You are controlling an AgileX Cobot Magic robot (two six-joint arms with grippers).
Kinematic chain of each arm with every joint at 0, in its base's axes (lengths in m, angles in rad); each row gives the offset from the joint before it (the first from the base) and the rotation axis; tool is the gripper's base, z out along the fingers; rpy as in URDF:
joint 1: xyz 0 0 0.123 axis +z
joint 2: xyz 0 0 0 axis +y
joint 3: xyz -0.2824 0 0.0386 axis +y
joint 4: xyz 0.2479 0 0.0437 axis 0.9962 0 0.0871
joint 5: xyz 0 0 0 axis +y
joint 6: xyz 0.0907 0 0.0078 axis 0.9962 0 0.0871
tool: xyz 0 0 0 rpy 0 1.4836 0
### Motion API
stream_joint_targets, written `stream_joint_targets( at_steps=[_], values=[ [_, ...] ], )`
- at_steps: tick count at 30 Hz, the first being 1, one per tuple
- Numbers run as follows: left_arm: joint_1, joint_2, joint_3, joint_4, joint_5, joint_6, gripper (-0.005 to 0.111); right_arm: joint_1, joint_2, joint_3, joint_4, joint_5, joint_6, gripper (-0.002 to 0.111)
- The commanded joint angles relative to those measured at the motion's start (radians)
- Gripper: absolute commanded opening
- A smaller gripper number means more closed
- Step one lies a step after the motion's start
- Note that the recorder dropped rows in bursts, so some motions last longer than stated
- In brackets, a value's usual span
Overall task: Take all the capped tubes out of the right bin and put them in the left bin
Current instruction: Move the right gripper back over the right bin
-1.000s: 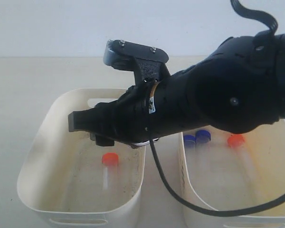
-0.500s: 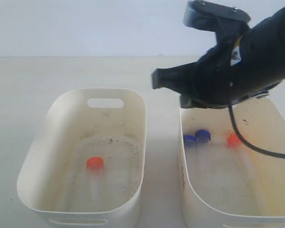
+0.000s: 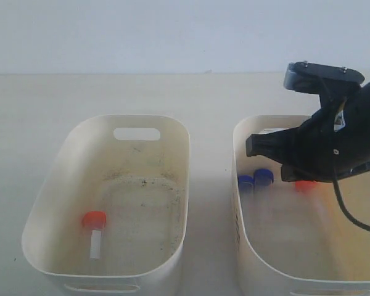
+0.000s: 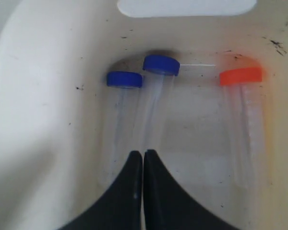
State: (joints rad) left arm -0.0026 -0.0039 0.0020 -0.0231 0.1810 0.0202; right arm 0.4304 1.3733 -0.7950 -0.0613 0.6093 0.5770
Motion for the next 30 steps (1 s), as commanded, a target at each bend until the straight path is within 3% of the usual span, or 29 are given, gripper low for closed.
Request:
stream_joint_targets(
  at_steps=[1, 10, 30],
  values=[
    [-0.007, 0.004, -0.002, -0.003, -0.007, -0.004, 0.004, -0.004, 0.067, 0.007, 0.000, -0.011, -0.031, 0.000],
    [-0.007, 0.004, -0.002, -0.003, -0.007, -0.004, 0.004, -0.004, 0.148, 0.003, -0.003, -0.090, -0.038, 0.000],
    [-0.007, 0.004, -0.002, -0.003, -0.007, -0.004, 0.004, -0.031, 0.157, 0.003, -0.012, -0.087, -0.032, 0.000]
  ],
)
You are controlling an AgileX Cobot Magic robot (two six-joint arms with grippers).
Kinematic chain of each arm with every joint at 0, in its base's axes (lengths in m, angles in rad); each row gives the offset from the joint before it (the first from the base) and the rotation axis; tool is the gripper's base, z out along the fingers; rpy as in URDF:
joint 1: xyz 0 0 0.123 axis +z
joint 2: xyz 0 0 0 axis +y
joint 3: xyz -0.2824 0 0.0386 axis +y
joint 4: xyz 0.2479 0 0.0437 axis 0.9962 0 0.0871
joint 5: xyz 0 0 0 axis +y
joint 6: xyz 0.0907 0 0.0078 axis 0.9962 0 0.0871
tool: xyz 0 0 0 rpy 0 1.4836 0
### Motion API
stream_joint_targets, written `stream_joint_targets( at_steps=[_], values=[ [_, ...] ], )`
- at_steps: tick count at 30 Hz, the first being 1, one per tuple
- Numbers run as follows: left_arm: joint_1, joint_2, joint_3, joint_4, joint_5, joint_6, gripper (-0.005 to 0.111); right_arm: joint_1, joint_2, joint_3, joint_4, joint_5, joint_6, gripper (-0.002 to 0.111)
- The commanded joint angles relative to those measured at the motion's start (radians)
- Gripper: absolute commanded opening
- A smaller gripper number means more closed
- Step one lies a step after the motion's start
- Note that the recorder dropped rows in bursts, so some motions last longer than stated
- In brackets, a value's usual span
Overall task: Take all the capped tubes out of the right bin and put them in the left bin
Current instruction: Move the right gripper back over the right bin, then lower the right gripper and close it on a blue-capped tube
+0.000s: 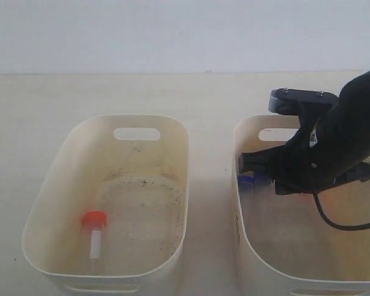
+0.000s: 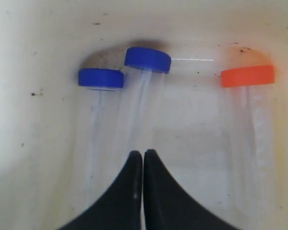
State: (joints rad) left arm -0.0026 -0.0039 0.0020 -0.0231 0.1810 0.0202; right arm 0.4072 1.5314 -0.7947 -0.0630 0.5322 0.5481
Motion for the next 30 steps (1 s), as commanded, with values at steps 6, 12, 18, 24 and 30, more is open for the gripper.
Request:
stream_joint_targets(
  at_steps=[6, 12, 18, 24, 30],
  values=[
    [-0.007, 0.004, -0.002, -0.003, -0.007, -0.004, 0.004, -0.008, -0.001, 0.002, -0.014, -0.014, 0.015, 0.008],
    [-0.007, 0.004, -0.002, -0.003, -0.007, -0.004, 0.004, -0.008, -0.001, 0.002, -0.014, -0.041, 0.020, 0.042],
    [-0.007, 0.004, -0.002, -0.003, -0.007, -0.004, 0.004, -0.008, -0.001, 0.002, -0.016, -0.054, 0.027, 0.067],
    [-0.007, 0.004, -0.002, -0.003, -0.007, -0.004, 0.004, -0.008, 0.004, 0.002, -0.024, -0.054, 0.029, 0.074],
    [-0.007, 0.004, -0.002, -0.003, -0.007, -0.004, 0.004, -0.008, 0.064, 0.004, -0.037, -0.056, 0.054, 0.074]
  ],
)
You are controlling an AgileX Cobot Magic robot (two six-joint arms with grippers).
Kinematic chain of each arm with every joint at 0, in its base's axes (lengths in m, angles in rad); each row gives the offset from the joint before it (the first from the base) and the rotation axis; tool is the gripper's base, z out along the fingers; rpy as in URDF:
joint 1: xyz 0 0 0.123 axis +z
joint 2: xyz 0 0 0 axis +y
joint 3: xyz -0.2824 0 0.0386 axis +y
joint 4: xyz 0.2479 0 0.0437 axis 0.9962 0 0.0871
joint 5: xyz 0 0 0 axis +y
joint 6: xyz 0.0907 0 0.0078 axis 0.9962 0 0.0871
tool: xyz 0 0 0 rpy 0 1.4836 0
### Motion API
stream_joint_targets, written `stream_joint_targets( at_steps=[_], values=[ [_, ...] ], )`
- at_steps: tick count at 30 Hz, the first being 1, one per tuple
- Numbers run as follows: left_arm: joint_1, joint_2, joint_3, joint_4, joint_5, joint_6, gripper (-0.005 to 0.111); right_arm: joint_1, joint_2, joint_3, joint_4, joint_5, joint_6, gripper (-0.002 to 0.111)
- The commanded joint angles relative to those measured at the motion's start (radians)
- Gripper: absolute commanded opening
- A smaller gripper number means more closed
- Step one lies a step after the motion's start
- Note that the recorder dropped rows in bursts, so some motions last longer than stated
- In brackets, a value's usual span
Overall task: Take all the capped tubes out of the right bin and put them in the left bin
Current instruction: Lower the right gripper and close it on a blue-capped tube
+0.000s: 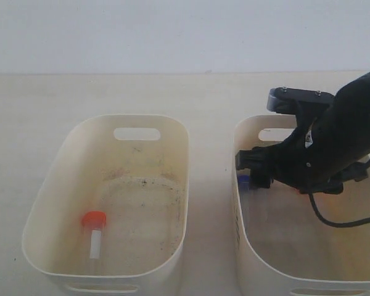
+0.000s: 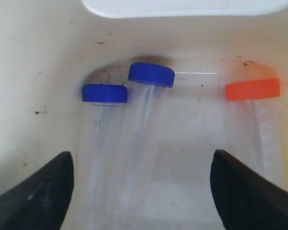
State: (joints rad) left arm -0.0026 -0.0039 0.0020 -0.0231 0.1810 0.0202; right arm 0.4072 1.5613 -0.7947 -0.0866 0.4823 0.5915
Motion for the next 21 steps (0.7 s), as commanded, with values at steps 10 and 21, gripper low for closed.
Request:
stream_joint_targets(
  at_steps=[10, 21],
  values=[
    [-0.007, 0.004, -0.002, -0.003, -0.007, -0.004, 0.004, -0.008, 0.092, 0.004, -0.081, -0.011, 0.066, 0.074],
    [-0.007, 0.004, -0.002, -0.003, -0.007, -0.004, 0.004, -0.008, 0.149, 0.004, -0.081, -0.032, 0.074, 0.074]
  ],
)
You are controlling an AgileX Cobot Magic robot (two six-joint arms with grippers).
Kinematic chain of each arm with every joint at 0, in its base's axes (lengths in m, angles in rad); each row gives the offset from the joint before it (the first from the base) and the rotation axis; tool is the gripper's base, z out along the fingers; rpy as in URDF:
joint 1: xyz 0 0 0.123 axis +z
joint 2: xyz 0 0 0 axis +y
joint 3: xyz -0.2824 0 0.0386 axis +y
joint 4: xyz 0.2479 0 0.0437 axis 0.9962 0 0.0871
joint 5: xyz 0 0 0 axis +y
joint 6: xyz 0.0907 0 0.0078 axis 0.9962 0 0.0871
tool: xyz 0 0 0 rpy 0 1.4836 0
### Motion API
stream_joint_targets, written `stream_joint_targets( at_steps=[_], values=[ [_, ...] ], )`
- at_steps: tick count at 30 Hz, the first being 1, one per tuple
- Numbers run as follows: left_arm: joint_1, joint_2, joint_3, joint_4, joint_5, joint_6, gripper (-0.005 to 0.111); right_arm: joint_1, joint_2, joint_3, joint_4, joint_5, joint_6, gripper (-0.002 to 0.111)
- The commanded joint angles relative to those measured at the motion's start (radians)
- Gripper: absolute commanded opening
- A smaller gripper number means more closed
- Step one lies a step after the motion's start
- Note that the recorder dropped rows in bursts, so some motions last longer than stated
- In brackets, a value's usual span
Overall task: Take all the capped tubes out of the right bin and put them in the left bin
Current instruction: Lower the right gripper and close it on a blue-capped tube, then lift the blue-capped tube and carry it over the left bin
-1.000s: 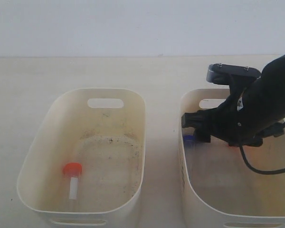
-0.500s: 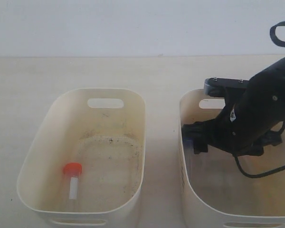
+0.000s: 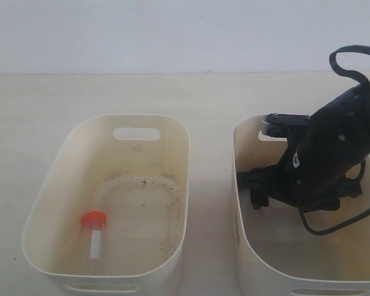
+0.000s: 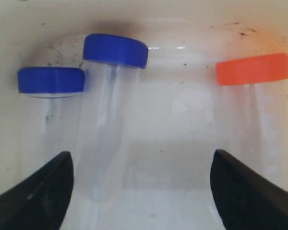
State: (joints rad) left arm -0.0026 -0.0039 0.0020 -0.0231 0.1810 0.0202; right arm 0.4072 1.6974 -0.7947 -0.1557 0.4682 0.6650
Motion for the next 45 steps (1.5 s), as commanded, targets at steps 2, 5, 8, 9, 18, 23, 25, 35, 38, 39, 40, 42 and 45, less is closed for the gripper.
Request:
stream_joint_targets(
  at_steps=[2, 5, 8, 9, 18, 23, 25, 35, 38, 39, 40, 42, 45],
  values=[
    [-0.007, 0.004, -0.002, -0.003, -0.007, -0.004, 0.004, -0.008, 0.022, 0.004, -0.012, -0.020, 0.002, 0.074],
    [-0.007, 0.004, -0.002, -0.003, -0.007, -0.004, 0.004, -0.008, 0.036, 0.004, -0.014, -0.024, 0.002, 0.074],
    [-0.007, 0.004, -0.002, -0.003, -0.007, -0.004, 0.004, -0.008, 0.055, 0.004, -0.014, -0.024, 0.005, 0.074],
    [-0.007, 0.004, -0.002, -0.003, -0.007, -0.004, 0.004, -0.008, 0.060, 0.004, -0.014, -0.024, 0.005, 0.074],
    [-0.007, 0.004, -0.002, -0.003, -0.007, -0.004, 0.004, -0.008, 0.082, 0.004, -0.036, -0.037, 0.005, 0.034],
    [-0.007, 0.004, -0.002, -0.003, -0.007, -0.004, 0.004, -0.008, 0.082, 0.004, -0.036, -0.032, 0.005, 0.001],
    [-0.007, 0.004, -0.002, -0.003, -0.007, -0.004, 0.004, -0.008, 0.082, 0.004, -0.036, -0.030, 0.005, 0.000],
    [-0.007, 0.004, -0.002, -0.003, -0.007, -0.004, 0.004, -0.008, 0.080, 0.004, -0.036, 0.009, 0.005, 0.000],
    [-0.007, 0.004, -0.002, -0.003, -0.007, -0.004, 0.004, -0.008, 0.079, 0.004, -0.036, 0.022, 0.005, 0.000],
    [-0.007, 0.004, -0.002, -0.003, -0.007, -0.004, 0.004, -0.008, 0.077, 0.004, -0.036, 0.024, 0.005, 0.000],
    [-0.007, 0.004, -0.002, -0.003, -0.007, -0.004, 0.004, -0.008, 0.072, 0.004, -0.037, 0.028, 0.005, 0.000],
    [-0.007, 0.004, -0.002, -0.003, -0.007, -0.004, 0.004, -0.008, 0.031, 0.004, -0.037, 0.028, -0.002, 0.000],
    [-0.007, 0.004, -0.002, -0.003, -0.007, -0.004, 0.004, -0.008, -0.090, 0.004, -0.038, 0.028, -0.002, 0.000]
  ],
)
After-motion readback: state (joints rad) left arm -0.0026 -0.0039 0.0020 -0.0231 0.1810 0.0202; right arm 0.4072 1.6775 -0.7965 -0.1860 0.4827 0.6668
